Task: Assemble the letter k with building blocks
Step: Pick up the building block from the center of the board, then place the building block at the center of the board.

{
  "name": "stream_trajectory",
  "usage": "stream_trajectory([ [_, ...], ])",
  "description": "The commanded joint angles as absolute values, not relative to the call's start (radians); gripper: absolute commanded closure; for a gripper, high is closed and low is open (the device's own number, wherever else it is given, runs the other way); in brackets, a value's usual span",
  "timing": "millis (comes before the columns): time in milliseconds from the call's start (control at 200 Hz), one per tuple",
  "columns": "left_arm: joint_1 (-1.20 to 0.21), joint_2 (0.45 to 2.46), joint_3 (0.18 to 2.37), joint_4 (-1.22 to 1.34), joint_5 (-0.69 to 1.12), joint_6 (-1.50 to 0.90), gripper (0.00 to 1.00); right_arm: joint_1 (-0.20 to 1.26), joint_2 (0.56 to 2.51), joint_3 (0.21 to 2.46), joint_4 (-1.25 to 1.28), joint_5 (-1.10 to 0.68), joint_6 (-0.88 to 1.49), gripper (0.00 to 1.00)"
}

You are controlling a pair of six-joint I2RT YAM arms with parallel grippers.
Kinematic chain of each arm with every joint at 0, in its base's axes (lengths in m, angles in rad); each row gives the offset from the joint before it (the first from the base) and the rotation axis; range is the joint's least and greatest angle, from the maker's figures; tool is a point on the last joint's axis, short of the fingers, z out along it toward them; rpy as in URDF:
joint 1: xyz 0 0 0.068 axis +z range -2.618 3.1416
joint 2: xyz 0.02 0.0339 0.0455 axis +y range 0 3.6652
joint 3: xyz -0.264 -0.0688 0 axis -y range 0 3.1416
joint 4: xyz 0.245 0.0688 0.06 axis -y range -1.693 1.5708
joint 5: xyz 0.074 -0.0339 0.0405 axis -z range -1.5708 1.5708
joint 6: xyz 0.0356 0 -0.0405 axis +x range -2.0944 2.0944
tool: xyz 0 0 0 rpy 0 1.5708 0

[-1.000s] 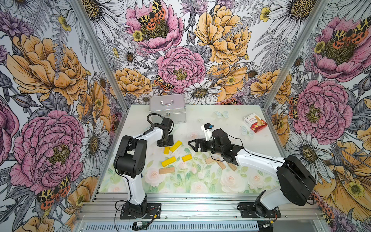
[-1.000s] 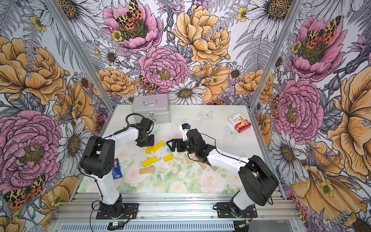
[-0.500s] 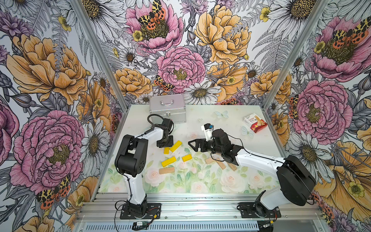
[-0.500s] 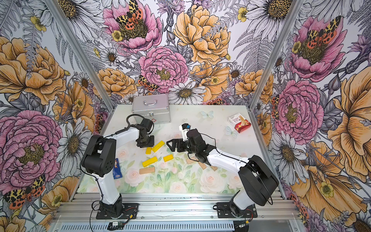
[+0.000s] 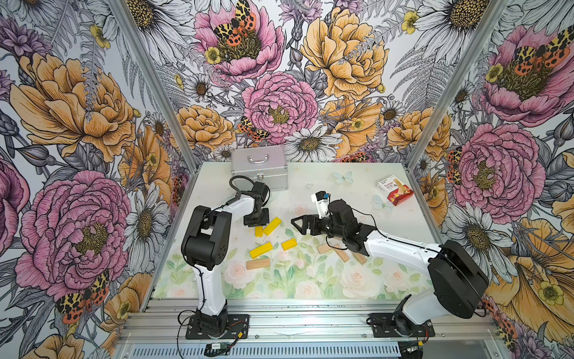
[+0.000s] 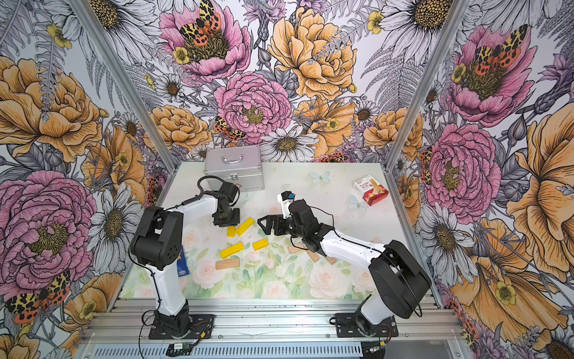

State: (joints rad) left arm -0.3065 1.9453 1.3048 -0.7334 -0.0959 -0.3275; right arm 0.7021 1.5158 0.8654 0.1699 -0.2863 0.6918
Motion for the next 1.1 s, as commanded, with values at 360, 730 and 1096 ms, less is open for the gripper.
stream_trajectory([
  [360, -0.356, 1.985, 1.370, -0.729, -0.064, -0.363, 0.73, 0.709, 1.517, 0.848, 0.182, -0.303, 0.688, 0.01],
  [730, -0.291, 2.038, 1.467, -0.733, -0.033, -0.314, 0.75, 0.709, 1.511, 0.848, 0.177, -0.300, 0.681, 0.01],
  [1096, -0.289, 2.131, 1.572, -0.782, -0.045, -0.265, 0.76, 0.709, 1.517, 0.855, 0.174, -0.300, 0.681, 0.01],
])
